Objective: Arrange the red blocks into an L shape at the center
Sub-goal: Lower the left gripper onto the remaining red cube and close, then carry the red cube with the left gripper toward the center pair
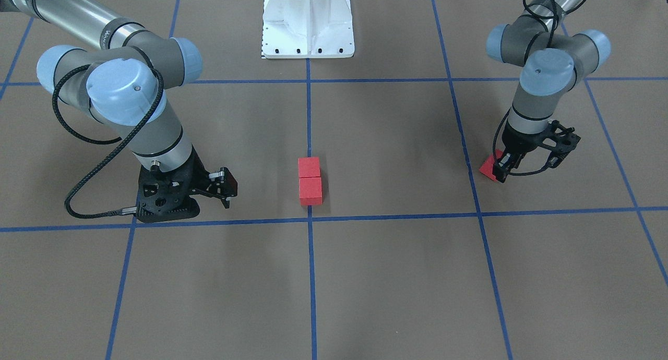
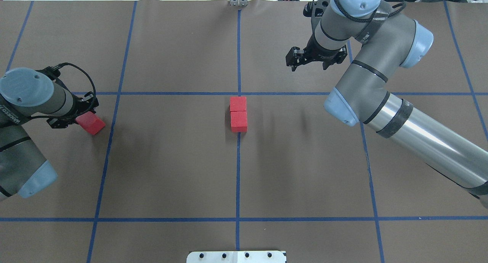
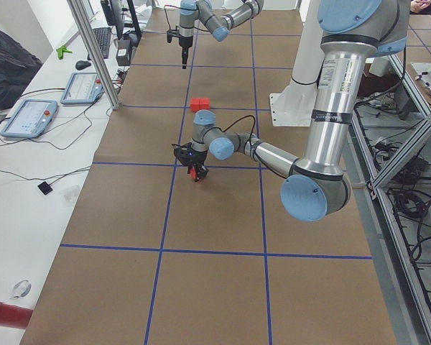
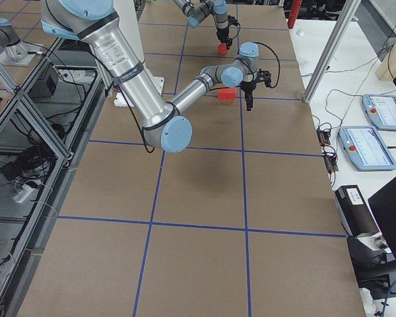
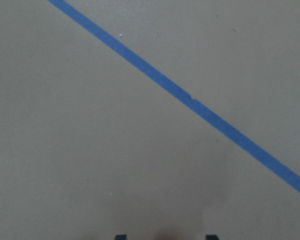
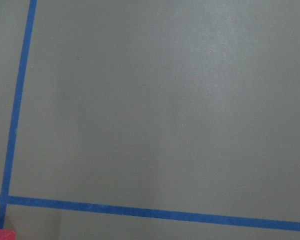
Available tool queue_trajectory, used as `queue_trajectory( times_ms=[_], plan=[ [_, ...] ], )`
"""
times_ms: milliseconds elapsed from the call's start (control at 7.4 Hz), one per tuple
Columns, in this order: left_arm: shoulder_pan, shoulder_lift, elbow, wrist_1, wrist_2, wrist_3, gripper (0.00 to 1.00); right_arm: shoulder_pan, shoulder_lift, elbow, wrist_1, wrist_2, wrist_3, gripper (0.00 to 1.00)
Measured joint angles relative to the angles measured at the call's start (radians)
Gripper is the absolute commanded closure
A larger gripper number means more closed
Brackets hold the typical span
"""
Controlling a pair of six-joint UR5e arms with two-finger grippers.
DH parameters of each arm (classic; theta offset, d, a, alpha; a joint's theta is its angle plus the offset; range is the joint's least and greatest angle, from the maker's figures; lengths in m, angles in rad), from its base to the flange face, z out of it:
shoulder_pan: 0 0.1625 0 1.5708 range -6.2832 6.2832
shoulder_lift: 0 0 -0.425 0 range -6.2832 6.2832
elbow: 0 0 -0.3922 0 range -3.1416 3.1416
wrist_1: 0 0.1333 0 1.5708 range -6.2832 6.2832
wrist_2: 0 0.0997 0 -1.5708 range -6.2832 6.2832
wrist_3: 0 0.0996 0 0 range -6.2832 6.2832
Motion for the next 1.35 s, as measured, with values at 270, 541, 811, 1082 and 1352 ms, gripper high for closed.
queue_trajectory(
  times_ms=[270,541,811,1082,1352],
  plan=[
    [-0.007,-0.041,-0.016,0.072,-0.001,-0.006,1.00,0.000,0.001,0.004,-0.001,0.000,0.000,0.01],
    [-0.016,-0.171,-0.015,0.250,-0.002,-0.009,1.00,0.001,0.001,0.010,-0.005,0.006,0.000,0.01],
    [-0.017,-0.306,-0.008,0.414,-0.004,-0.064,1.00,0.022,-0.024,0.008,-0.015,0.024,-0.001,0.01],
    [-0.015,-0.432,0.048,0.505,-0.024,-0.205,1.00,0.059,-0.064,0.010,-0.013,0.031,-0.037,0.01],
    [-0.011,-0.632,0.231,0.560,-0.065,-0.366,1.00,0.077,-0.087,0.012,-0.013,0.032,-0.102,0.01]
  ],
)
